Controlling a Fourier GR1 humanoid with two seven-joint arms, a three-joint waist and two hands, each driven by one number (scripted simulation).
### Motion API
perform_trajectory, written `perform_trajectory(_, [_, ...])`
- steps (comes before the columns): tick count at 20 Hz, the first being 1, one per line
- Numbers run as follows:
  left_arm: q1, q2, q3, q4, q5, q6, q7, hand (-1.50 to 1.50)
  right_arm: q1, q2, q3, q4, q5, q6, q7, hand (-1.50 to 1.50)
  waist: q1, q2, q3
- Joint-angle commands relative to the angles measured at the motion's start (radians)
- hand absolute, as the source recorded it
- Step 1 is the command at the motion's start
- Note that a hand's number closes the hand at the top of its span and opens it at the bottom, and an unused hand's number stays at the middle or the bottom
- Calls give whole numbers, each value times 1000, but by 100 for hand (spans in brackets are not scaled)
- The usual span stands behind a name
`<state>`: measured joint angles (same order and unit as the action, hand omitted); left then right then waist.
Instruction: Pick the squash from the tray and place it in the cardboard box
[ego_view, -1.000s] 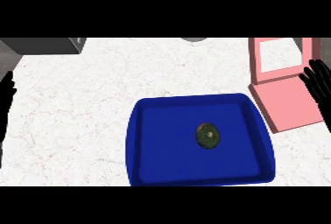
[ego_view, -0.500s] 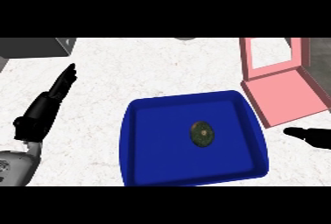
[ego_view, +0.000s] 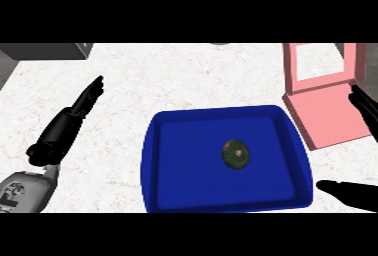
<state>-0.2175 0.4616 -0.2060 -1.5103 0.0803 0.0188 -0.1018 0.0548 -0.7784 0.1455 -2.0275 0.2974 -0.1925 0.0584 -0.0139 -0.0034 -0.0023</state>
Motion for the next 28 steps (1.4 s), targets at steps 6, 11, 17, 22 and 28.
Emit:
perform_trajectory(6, [-4, -24, -26, -19, -14, -26, 9, 0, -125, -110, 238, -150, 209, 311, 446, -150, 41, 5, -2])
perform_trajectory(11, [-35, -40, -8, 25, -36, -15, -17, 0, -247, -21, 430, -224, 304, 481, 720, -150, 32, 5, -2])
perform_trajectory(17, [-68, -30, 26, 96, -15, -69, -32, 0, -474, 260, 568, -121, 286, 699, 1037, -150, 31, 7, -2])
perform_trajectory(22, [-32, -50, 13, -11, -48, -41, 40, 0, -499, 410, 591, 15, 310, 719, 1092, -150, 27, 2, 1])
perform_trajectory(28, [-74, -78, 27, 3, -64, -45, 65, 0, -468, 513, 642, 121, 417, 687, 1097, -150, 15, 2, 2])
